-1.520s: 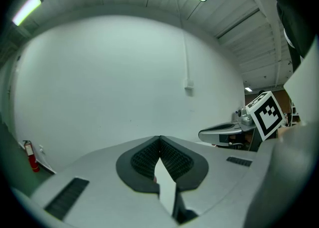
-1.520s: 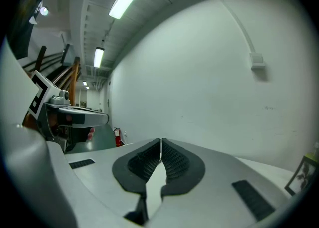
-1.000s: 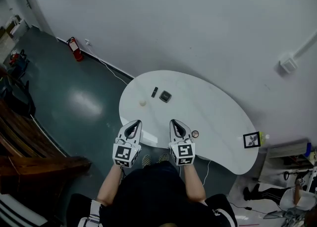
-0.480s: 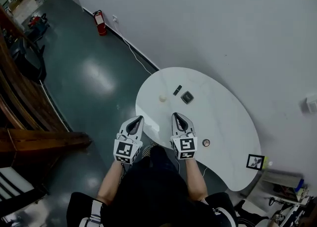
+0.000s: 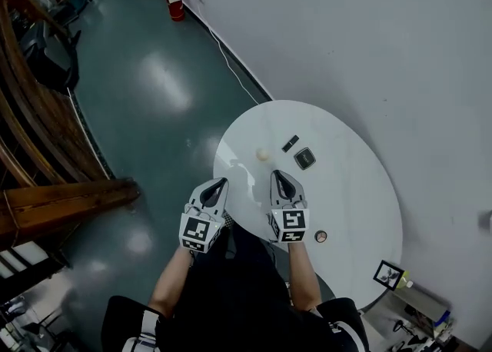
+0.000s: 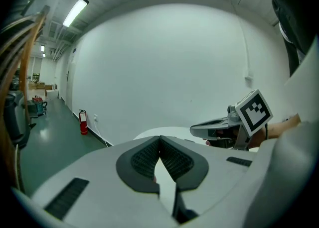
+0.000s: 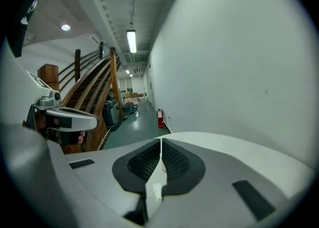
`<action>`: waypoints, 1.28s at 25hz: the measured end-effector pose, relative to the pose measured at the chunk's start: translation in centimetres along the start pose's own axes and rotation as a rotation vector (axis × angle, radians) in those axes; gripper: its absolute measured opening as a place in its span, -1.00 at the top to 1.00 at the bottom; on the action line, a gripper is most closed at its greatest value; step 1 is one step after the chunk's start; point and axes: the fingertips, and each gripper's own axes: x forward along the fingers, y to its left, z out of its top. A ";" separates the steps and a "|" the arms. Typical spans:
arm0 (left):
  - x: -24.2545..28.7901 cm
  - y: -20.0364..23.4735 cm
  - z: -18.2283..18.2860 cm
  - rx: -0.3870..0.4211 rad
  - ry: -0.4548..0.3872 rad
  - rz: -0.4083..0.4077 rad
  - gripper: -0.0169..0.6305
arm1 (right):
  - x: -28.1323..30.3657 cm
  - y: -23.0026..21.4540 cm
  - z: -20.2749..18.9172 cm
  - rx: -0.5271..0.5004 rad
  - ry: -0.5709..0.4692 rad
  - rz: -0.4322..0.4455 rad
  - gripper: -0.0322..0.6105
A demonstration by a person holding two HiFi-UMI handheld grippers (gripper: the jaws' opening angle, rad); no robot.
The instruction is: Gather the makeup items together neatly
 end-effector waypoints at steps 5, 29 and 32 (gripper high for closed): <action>2.5 1.6 -1.6 -0.025 0.047 0.014 0.90 | 3.1 -1.1 -2.1 0.009 0.053 0.027 0.79; 5.2 5.1 -4.5 -0.096 0.125 0.035 0.90 | 12.0 -1.5 -7.0 -0.015 0.223 0.075 0.30; 5.2 5.0 -4.5 -0.095 0.125 0.031 0.90 | 12.2 -1.6 -7.2 -0.031 0.236 0.073 0.36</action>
